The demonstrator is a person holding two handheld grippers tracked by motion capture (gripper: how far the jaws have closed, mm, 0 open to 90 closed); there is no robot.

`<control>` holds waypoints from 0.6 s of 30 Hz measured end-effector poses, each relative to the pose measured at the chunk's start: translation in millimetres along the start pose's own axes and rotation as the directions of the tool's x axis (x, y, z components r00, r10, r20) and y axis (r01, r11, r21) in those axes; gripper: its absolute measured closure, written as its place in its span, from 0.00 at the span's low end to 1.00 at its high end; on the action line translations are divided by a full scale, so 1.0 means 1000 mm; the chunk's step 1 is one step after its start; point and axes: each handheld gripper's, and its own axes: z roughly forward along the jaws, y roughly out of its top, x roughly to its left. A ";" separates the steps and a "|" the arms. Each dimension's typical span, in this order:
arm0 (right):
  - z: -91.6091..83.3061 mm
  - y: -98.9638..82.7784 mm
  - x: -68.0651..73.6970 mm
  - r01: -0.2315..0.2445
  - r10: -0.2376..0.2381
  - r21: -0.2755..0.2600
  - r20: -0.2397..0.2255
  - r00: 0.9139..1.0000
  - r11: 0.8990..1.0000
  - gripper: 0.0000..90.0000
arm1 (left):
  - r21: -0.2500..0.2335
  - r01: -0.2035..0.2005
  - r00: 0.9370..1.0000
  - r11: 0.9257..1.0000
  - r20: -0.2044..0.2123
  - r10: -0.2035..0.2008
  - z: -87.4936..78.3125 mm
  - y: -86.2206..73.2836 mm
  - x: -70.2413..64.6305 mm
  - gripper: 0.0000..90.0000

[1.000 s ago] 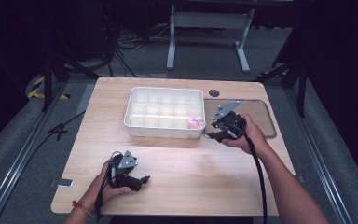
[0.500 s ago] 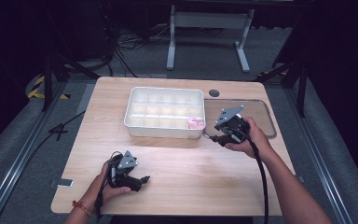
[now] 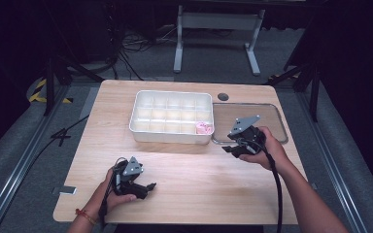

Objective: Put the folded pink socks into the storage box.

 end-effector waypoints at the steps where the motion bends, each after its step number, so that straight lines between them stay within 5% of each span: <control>1: 0.000 -0.001 0.000 0.002 -0.002 0.000 0.002 1.000 1.000 0.55 | 0.000 0.000 1.000 1.000 0.000 0.000 0.000 0.000 0.000 0.15; 18: -0.006 -0.019 0.004 -0.003 0.003 0.008 0.038 0.999 1.000 0.48 | 0.000 0.000 1.000 1.000 0.000 0.000 0.000 0.000 0.000 0.15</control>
